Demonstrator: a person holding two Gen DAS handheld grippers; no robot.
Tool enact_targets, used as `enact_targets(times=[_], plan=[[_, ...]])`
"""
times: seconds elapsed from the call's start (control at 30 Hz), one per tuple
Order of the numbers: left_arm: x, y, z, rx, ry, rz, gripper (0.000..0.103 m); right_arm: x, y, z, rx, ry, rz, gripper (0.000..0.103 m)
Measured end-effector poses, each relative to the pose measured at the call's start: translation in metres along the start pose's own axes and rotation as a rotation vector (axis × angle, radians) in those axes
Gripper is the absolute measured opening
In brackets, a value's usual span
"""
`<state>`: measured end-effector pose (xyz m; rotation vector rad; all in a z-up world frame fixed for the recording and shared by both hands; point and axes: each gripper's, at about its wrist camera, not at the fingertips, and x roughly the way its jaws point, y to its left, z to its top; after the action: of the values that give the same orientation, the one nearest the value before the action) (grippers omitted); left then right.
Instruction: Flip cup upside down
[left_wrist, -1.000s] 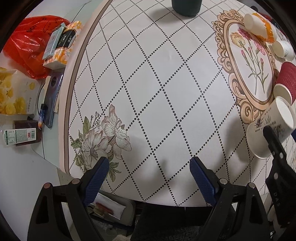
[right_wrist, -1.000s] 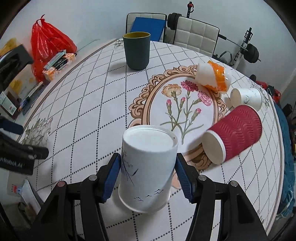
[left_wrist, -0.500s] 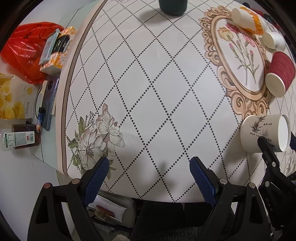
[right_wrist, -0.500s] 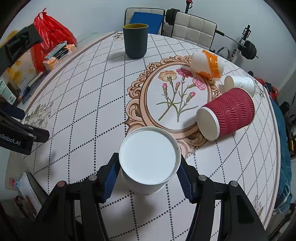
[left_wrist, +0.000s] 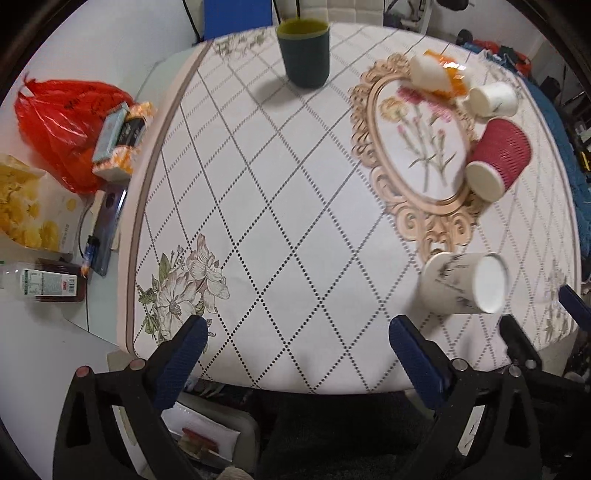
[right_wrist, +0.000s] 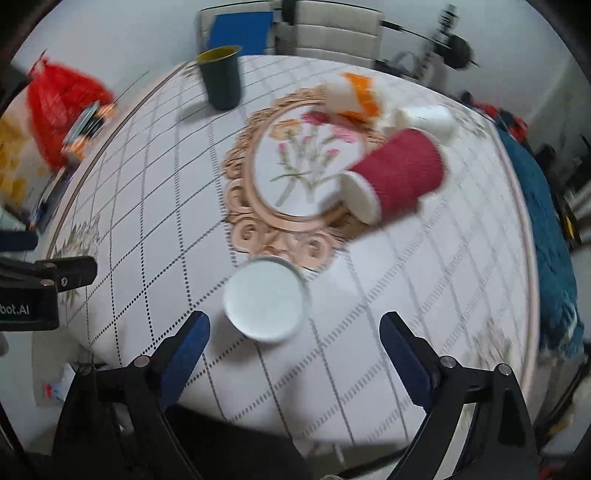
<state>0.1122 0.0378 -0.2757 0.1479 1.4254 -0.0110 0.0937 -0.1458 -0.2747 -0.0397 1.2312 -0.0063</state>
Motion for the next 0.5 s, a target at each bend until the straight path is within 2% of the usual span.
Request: enact_targets(times=[0.13,0.23,0.5], plan=[[-0.029,-0.007,-0.009,-0.015,-0.056,0.011,0.101,-0.039,-0.023,-0.007,0.087,-0.02,-0.056,0.096],[-0.055,-0.01,-0.019,-0.039,-0.096,-0.008,0.101,-0.069,-0.037,-0.01,0.131,-0.037,-0.06,0.096],[-0.122,-0.02,-0.047,-0.053,-0.203,-0.034,0.101,-0.135,-0.052,-0.022,0.129,-0.064,-0.062,0.096]])
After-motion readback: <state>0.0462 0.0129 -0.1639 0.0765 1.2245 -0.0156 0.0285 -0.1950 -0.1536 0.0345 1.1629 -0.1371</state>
